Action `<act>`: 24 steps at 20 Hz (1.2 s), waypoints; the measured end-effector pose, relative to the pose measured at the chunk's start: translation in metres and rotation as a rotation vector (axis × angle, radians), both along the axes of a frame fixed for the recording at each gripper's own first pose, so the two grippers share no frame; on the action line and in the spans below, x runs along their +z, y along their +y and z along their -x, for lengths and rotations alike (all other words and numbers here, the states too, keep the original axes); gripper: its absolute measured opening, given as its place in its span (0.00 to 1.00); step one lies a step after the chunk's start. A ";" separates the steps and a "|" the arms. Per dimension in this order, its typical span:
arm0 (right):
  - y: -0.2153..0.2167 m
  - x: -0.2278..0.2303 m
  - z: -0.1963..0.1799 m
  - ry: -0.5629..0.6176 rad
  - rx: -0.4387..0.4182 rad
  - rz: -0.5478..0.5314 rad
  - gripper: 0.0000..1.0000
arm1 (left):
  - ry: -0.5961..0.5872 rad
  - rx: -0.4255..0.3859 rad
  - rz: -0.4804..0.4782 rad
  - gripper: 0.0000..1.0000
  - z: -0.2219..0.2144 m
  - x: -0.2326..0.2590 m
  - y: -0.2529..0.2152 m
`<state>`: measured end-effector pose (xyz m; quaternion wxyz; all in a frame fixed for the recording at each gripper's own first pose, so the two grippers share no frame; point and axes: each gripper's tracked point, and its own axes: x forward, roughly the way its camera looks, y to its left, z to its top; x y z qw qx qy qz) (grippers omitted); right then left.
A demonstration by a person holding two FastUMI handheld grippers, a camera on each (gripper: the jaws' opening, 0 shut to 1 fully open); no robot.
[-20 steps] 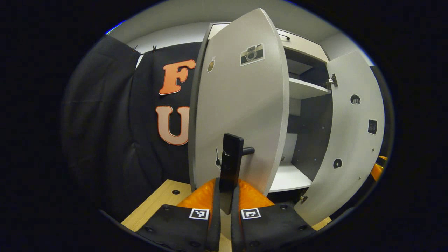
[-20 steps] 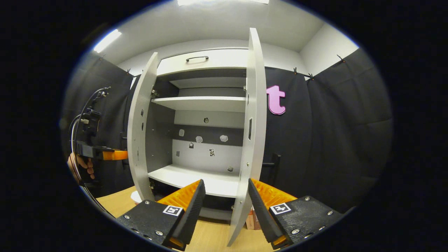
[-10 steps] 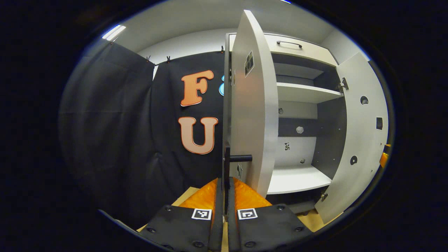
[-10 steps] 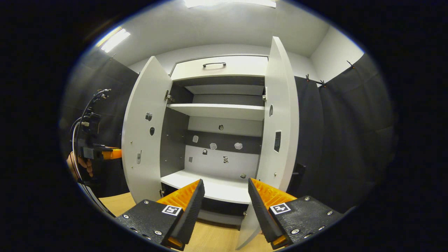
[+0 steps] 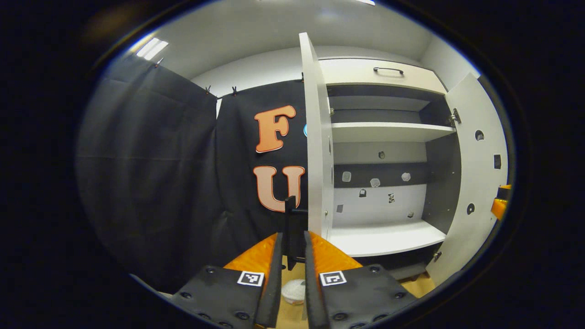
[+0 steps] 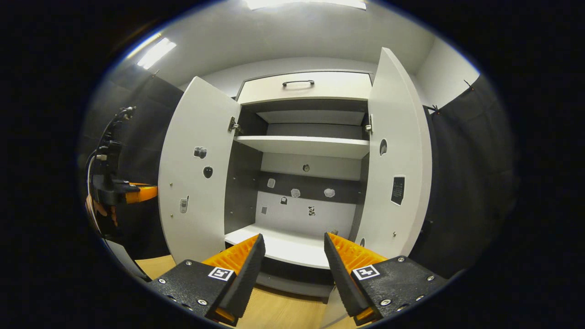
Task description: Open the right door of the double-door shoe cabinet with the right hand, and open the left door with the left hand.
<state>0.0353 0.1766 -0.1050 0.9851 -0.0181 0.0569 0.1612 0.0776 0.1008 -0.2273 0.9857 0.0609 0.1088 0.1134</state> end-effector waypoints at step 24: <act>-0.046 0.031 -0.023 -0.103 -0.153 0.004 0.93 | -0.183 -0.289 0.018 0.98 -0.037 0.025 -0.079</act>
